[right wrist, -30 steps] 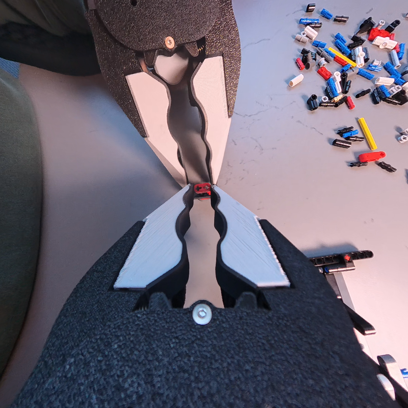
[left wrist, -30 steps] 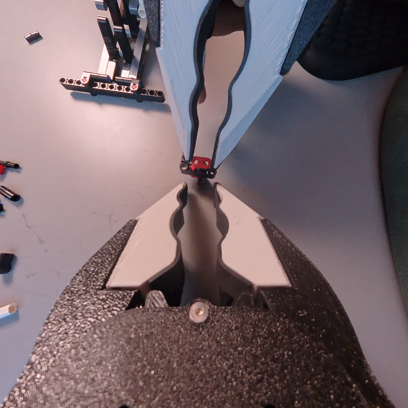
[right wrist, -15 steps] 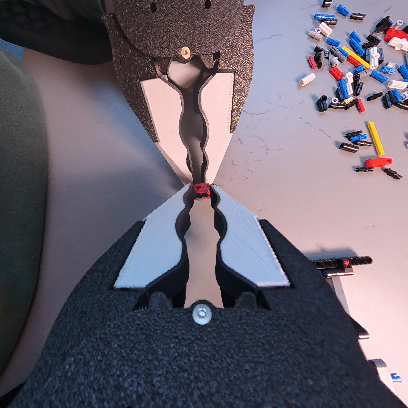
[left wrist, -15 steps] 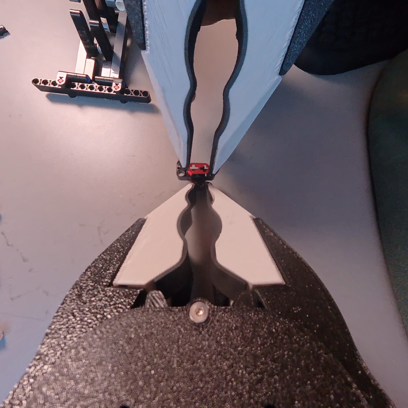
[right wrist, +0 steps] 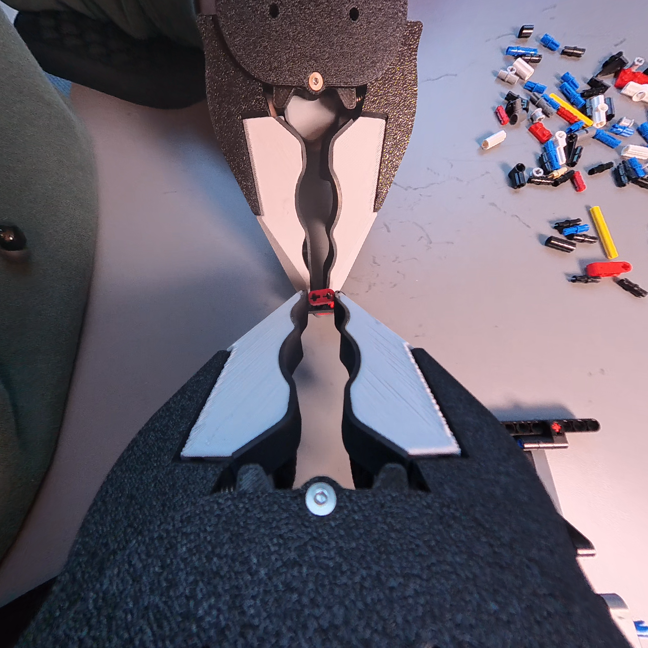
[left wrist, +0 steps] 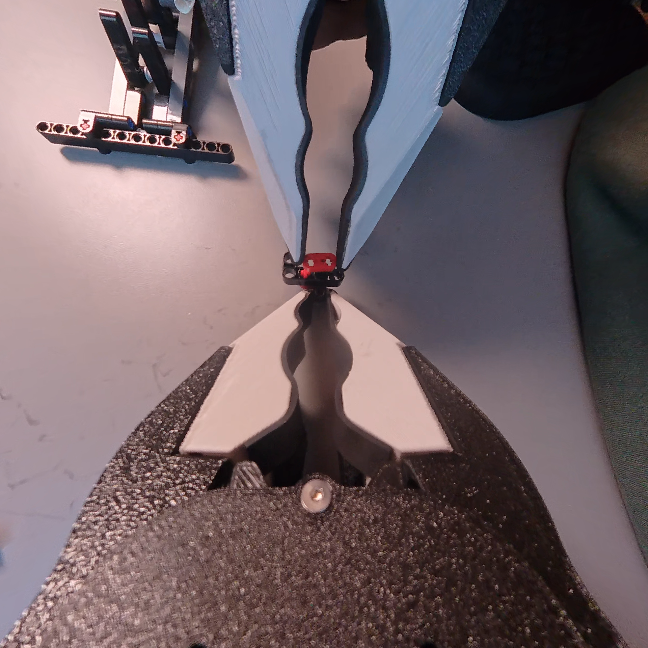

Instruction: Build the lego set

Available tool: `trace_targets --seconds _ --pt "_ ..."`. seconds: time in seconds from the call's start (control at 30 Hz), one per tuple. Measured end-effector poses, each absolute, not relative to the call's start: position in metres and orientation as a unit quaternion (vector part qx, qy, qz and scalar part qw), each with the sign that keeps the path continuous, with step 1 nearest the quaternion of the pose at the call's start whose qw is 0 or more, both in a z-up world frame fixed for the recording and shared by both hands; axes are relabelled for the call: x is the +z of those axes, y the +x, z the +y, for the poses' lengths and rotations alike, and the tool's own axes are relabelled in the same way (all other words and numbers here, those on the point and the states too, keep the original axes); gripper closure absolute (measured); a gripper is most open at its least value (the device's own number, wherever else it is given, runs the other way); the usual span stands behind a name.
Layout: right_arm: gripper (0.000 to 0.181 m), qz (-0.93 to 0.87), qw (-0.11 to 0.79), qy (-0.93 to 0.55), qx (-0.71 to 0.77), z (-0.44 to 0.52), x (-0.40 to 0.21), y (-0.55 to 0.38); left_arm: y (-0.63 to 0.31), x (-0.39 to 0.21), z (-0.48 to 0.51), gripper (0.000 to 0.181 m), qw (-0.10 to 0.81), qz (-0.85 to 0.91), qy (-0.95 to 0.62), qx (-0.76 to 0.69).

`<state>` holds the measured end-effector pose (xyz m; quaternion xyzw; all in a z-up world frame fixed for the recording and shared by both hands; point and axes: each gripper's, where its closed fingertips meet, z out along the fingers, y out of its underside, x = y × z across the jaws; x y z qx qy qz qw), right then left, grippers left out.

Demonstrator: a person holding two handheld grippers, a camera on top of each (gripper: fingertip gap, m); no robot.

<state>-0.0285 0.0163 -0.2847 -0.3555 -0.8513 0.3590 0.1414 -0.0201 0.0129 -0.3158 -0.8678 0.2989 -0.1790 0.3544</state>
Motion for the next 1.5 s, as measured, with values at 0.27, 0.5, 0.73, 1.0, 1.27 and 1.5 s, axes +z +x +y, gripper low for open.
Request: trace_targets --seconds 0.27,0.5,0.73,1.0,1.27,1.5 --pt "0.167 -0.848 0.142 -0.36 0.361 0.017 -0.286 -0.031 -0.02 -0.316 0.013 0.174 0.356 0.302 -0.867 -0.174" --pt "0.167 -0.854 0.149 -0.35 0.355 0.017 -0.286 -0.03 -0.02 -0.316 0.013 0.174 0.357 0.304 -0.866 -0.171" --pt "0.167 -0.846 0.143 -0.349 0.376 0.016 -0.287 -0.03 -0.019 -0.316 0.012 0.174 0.356 0.305 -0.866 -0.173" --pt "0.167 -0.847 0.146 -0.326 0.394 0.016 -0.289 -0.028 -0.019 -0.316 0.012 0.174 0.355 0.307 -0.865 -0.177" --pt "0.167 -0.868 0.199 -0.278 0.36 0.015 -0.29 -0.029 -0.019 -0.316 0.012 0.174 0.352 0.303 -0.866 -0.186" --pt "0.173 -0.882 0.233 -0.249 0.325 0.016 -0.299 -0.026 -0.018 -0.316 0.011 0.174 0.349 0.304 -0.866 -0.191"
